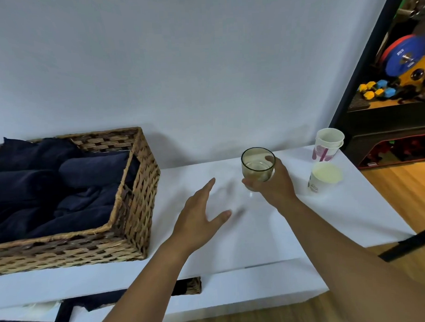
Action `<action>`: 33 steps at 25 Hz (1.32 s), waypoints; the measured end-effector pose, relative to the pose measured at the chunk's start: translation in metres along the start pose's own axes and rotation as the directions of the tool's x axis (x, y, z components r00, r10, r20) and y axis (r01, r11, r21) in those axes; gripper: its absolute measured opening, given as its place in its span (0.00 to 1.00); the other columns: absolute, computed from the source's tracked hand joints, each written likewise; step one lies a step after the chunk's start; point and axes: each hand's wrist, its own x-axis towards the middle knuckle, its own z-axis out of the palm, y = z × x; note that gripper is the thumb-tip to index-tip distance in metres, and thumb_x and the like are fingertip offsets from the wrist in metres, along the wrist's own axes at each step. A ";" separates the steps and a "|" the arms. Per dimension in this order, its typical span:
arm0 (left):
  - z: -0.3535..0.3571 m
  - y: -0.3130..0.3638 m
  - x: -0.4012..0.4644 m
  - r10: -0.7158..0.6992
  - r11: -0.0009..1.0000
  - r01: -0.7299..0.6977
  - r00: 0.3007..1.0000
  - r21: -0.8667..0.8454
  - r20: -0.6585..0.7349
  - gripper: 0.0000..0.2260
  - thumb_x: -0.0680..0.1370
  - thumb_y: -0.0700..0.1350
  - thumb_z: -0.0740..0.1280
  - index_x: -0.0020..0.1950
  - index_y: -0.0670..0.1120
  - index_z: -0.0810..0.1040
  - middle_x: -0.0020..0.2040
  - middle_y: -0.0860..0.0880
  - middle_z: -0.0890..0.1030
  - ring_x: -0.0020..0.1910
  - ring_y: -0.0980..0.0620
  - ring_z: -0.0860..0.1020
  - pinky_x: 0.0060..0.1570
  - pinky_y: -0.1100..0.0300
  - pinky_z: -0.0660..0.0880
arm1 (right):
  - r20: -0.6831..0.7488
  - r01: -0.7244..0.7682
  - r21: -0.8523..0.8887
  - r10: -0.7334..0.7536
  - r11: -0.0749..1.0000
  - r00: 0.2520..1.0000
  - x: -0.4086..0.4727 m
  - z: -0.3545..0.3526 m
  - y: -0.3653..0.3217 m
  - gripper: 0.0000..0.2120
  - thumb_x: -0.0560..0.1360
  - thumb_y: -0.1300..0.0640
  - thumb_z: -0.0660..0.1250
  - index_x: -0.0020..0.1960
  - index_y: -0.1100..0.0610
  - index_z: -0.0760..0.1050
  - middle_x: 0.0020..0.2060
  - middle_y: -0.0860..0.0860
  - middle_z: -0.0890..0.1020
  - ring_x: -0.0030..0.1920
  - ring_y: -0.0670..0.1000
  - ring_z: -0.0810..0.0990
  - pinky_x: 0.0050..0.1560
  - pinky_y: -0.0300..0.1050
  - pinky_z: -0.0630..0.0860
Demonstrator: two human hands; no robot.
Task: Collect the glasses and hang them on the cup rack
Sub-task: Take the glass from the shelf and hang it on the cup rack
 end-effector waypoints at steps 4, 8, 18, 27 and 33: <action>0.000 0.003 -0.008 0.004 1.000 -0.004 1.000 -0.001 -0.006 0.41 0.74 0.69 0.70 0.81 0.69 0.51 0.79 0.63 0.64 0.77 0.56 0.63 0.74 0.51 0.66 | 0.014 0.011 0.007 -0.011 1.000 1.000 -0.013 -0.001 0.001 0.43 0.59 0.51 0.88 0.68 0.45 0.69 0.57 0.39 0.76 0.63 0.53 0.80 0.60 0.53 0.80; -0.009 0.015 -0.013 0.048 0.999 -0.048 0.999 -0.010 -0.006 0.47 0.68 0.73 0.72 0.80 0.71 0.50 0.79 0.65 0.62 0.77 0.58 0.63 0.75 0.49 0.65 | -0.037 0.061 -0.017 -0.062 0.998 0.997 -0.037 -0.011 -0.004 0.40 0.62 0.52 0.87 0.66 0.43 0.69 0.58 0.38 0.76 0.61 0.49 0.78 0.60 0.50 0.79; -0.029 0.048 -0.041 0.177 0.982 -0.178 0.984 -0.056 -0.017 0.48 0.67 0.64 0.79 0.79 0.71 0.53 0.75 0.65 0.67 0.74 0.60 0.66 0.71 0.52 0.69 | -0.065 0.150 0.041 -0.147 0.988 0.987 -0.124 -0.037 -0.066 0.37 0.63 0.52 0.87 0.62 0.38 0.69 0.58 0.43 0.78 0.50 0.31 0.77 0.39 0.25 0.73; -0.086 0.078 -0.113 0.264 0.963 -0.268 0.961 -0.037 -0.083 0.40 0.72 0.69 0.71 0.80 0.68 0.56 0.75 0.62 0.68 0.75 0.59 0.65 0.73 0.50 0.67 | -0.051 0.293 0.021 -0.292 0.956 0.955 -0.215 -0.035 -0.116 0.37 0.61 0.48 0.87 0.64 0.40 0.71 0.54 0.39 0.80 0.49 0.30 0.79 0.39 0.26 0.75; -0.128 0.085 -0.200 0.247 0.969 -0.244 0.949 0.041 -0.197 0.42 0.74 0.62 0.75 0.82 0.61 0.57 0.78 0.60 0.66 0.77 0.59 0.64 0.74 0.51 0.68 | 0.097 0.337 0.047 -0.340 0.940 0.935 -0.279 -0.021 -0.140 0.39 0.59 0.42 0.85 0.64 0.37 0.69 0.56 0.40 0.79 0.49 0.30 0.78 0.40 0.29 0.74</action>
